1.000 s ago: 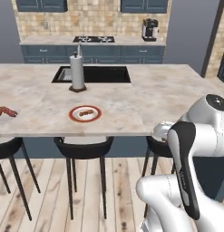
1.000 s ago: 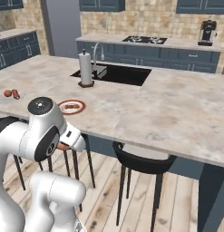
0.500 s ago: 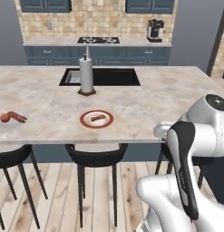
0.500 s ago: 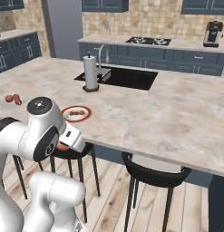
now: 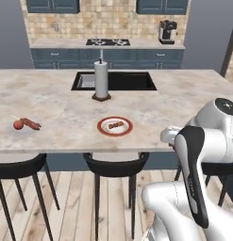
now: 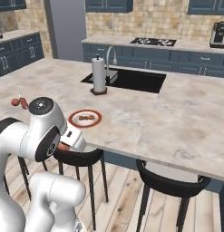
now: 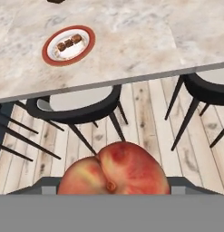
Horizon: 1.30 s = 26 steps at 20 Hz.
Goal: Pick up each peach from the fridge and place one peach on each plate on the dining counter.
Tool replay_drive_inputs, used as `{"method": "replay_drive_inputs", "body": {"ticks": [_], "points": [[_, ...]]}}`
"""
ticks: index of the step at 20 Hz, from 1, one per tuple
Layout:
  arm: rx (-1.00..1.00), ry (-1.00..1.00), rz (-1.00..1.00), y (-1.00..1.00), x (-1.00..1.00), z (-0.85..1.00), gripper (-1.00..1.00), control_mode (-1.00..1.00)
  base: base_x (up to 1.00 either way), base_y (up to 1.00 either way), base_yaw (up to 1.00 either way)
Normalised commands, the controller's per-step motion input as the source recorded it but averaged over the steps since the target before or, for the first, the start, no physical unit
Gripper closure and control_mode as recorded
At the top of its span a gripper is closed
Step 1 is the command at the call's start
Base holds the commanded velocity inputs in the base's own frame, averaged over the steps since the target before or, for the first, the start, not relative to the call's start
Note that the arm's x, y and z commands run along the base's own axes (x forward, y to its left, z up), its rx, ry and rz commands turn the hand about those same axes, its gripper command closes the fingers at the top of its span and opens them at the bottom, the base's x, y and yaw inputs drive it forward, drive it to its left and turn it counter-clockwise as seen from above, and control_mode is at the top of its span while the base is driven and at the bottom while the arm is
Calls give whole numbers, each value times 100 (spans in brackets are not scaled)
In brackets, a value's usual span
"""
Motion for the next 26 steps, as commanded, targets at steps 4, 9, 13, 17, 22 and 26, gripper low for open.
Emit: {"method": "replay_drive_inputs", "body": {"ticks": [4, 9, 13, 17, 22, 26], "points": [[0, 0, 0, 0, 0, 0, 100, 100, 53, 35, 0], [0, 0, 0, 0, 0, 0, 100, 100, 51, 26, 0], [0, 0, 0, 0, 0, 0, 100, 100, 39, 23, 0], [0, 3, 0, 11, 21, 0, 100, -100, 21, 11, 0], [-1, 3, 0, 23, 56, -1, 100, -100, 0, 0, 0], [-6, 6, 4, 11, 73, -31, 100, -100, 0, 0, 0]]}}
